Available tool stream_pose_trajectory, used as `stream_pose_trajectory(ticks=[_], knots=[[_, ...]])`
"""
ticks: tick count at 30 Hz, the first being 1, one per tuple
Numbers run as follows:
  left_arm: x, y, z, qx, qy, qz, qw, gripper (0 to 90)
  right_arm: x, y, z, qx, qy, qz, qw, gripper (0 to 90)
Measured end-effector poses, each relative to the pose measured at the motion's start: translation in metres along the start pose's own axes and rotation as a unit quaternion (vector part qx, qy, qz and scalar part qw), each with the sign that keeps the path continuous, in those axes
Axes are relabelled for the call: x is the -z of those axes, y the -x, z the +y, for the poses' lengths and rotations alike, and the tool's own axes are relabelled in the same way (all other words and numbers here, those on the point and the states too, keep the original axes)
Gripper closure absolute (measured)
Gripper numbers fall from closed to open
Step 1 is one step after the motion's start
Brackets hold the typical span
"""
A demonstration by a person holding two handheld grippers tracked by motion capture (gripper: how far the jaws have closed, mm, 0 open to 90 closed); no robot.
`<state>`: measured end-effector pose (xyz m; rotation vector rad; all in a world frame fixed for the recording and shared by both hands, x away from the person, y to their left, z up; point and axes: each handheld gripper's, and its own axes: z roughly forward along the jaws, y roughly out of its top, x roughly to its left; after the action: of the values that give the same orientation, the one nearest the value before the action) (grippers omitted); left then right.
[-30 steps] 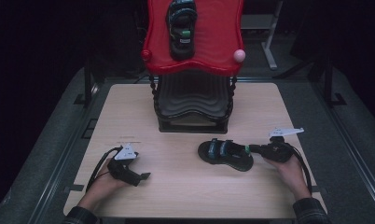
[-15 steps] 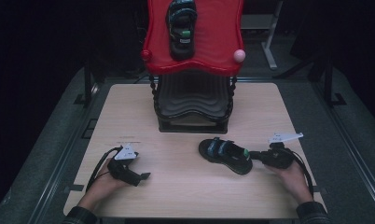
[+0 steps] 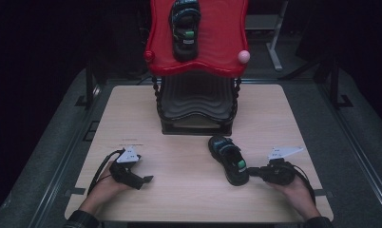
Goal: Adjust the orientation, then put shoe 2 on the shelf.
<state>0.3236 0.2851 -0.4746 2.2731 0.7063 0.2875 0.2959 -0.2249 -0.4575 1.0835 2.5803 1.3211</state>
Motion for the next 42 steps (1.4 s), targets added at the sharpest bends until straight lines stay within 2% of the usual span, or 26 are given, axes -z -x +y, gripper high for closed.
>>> stream_pose_trajectory(ticks=[8,13,16,19,25,29,34,42], knots=[[0.0,0.0,0.0,0.0,0.0,0.0,1.0,1.1,-0.012,-0.018,0.004,0.021,-0.01,0.031,0.9992,87.7],[0.0,0.0,0.0,0.0,0.0,0.0,1.0,1.1,-0.008,-0.02,0.007,0.026,-0.006,0.031,0.9992,85.7],[0.0,0.0,0.0,0.0,0.0,0.0,1.0,1.1,0.003,-0.017,0.008,0.017,0.012,0.018,0.9996,80.5],[0.0,0.0,0.0,0.0,0.0,0.0,1.0,1.1,0.013,-0.012,0.009,0.006,0.028,-0.008,0.9996,67.4],[0.0,0.0,0.0,0.0,0.0,0.0,1.0,1.1,0.026,-0.003,0.015,-0.021,0.068,-0.031,0.997,45.6],[0.0,0.0,0.0,0.0,0.0,0.0,1.0,1.1,0.027,-0.002,0.023,-0.017,0.081,-0.04,0.9958,45.7],[0.0,0.0,0.0,0.0,-0.001,0.0,1.0,1.1,0.02,0.0,0.038,-0.017,0.096,-0.025,0.995,44.2],[0.0,0.0,0.0,0.0,0.0,0.0,1.0,1.1,-0.011,0.002,0.056,-0.012,0.095,-0.006,0.9954,41.6]])
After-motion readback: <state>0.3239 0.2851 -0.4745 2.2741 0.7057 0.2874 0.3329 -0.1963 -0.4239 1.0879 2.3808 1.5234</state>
